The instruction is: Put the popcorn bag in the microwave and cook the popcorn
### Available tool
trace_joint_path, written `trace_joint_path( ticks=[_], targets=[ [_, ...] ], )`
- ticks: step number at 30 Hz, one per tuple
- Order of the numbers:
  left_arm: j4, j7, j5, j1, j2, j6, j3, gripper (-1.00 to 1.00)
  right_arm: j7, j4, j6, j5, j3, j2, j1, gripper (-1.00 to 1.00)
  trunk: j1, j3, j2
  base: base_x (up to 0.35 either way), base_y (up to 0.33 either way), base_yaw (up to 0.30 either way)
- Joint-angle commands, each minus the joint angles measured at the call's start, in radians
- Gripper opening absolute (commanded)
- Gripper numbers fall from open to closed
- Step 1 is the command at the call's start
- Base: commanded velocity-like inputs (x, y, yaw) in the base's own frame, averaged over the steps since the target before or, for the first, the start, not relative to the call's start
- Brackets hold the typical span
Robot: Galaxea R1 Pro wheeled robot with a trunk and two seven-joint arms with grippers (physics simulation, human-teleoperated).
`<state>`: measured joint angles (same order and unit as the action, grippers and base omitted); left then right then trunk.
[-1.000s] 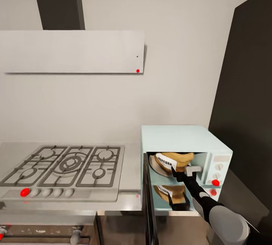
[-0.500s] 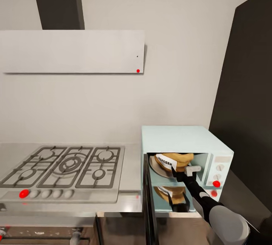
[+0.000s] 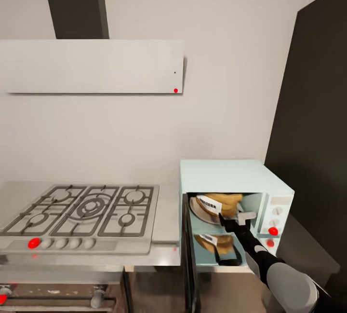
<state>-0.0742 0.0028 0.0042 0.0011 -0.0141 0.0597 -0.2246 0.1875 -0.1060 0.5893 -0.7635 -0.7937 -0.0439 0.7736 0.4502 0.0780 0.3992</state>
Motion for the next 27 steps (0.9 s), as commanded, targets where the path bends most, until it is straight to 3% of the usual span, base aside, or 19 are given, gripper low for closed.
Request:
trace_joint_path(
  ticks=[1, 27],
  targets=[
    [-0.002, 0.0, 0.0, 0.0, -0.001, 0.006, -0.005, 1.0, 0.009, 0.0, 0.002, 0.0, -0.008, 0.0, 0.001, 1.0, 0.0, -0.001, 0.001, -0.33, -0.005, 0.0],
    [-0.002, 0.0, 0.0, 0.0, -0.006, 0.006, -0.005, 1.0, 0.01, 0.002, 0.009, 0.0, -0.002, -0.001, 0.0, 1.0, 0.0, -0.001, 0.001, -0.337, 0.0, 0.0]
  ],
)
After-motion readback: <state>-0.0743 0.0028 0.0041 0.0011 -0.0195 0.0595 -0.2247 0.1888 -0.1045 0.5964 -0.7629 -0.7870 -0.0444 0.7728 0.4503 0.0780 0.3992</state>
